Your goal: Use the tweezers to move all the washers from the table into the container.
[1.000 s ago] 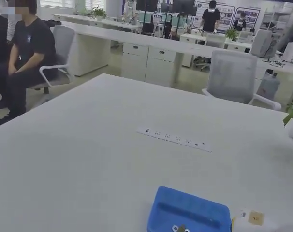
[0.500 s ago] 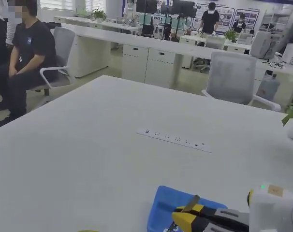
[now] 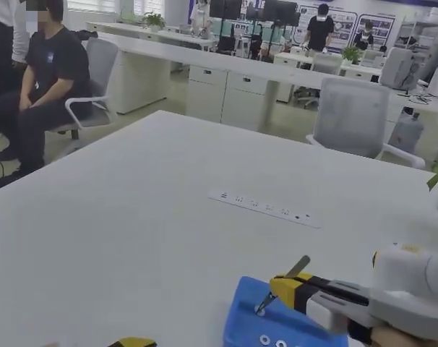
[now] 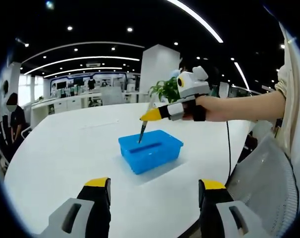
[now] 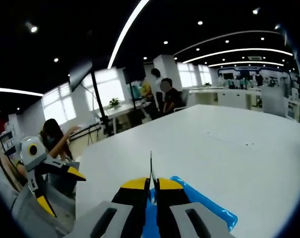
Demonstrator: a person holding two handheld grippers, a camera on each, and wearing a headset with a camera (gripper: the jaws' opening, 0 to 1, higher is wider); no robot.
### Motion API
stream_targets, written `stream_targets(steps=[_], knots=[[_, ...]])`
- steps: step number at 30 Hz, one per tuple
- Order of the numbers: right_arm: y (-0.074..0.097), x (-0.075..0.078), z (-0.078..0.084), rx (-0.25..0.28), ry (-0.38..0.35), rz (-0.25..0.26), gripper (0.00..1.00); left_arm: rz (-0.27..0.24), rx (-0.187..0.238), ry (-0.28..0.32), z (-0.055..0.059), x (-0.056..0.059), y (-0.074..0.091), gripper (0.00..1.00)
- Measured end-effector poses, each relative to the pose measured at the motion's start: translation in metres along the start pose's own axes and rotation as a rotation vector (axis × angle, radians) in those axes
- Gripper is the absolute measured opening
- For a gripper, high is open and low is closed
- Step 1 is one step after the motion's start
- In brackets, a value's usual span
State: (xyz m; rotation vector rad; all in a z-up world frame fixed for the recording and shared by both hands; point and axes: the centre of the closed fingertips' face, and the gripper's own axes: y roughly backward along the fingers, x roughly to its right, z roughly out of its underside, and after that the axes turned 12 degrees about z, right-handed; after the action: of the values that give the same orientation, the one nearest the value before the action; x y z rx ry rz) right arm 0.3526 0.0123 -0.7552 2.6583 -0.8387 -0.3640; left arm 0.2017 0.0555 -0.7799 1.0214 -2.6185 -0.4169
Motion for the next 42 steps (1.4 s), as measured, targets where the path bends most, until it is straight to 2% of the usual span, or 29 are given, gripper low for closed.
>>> stream_targets(steps=[13, 22, 29, 31, 42], knots=[[-0.023, 0.006, 0.027, -0.099, 0.006, -0.013, 0.02, -0.003, -0.008, 0.000, 0.003, -0.002, 0.000, 0.72], [-0.034, 0.002, 0.039, -0.147, 0.025, -0.030, 0.02, 0.001, -0.014, -0.003, 0.004, -0.001, 0.000, 0.72], [-0.036, 0.002, 0.045, -0.166, 0.043, -0.032, 0.02, 0.001, -0.008, 0.000, 0.002, -0.002, 0.000, 0.72], [-0.037, 0.003, 0.045, -0.167, 0.047, -0.032, 0.02, 0.002, 0.015, 0.002, -0.001, -0.002, 0.000, 0.72], [-0.038, 0.002, 0.047, -0.175, 0.068, -0.031, 0.02, -0.004, 0.022, 0.008, -0.003, -0.002, 0.001, 0.72]])
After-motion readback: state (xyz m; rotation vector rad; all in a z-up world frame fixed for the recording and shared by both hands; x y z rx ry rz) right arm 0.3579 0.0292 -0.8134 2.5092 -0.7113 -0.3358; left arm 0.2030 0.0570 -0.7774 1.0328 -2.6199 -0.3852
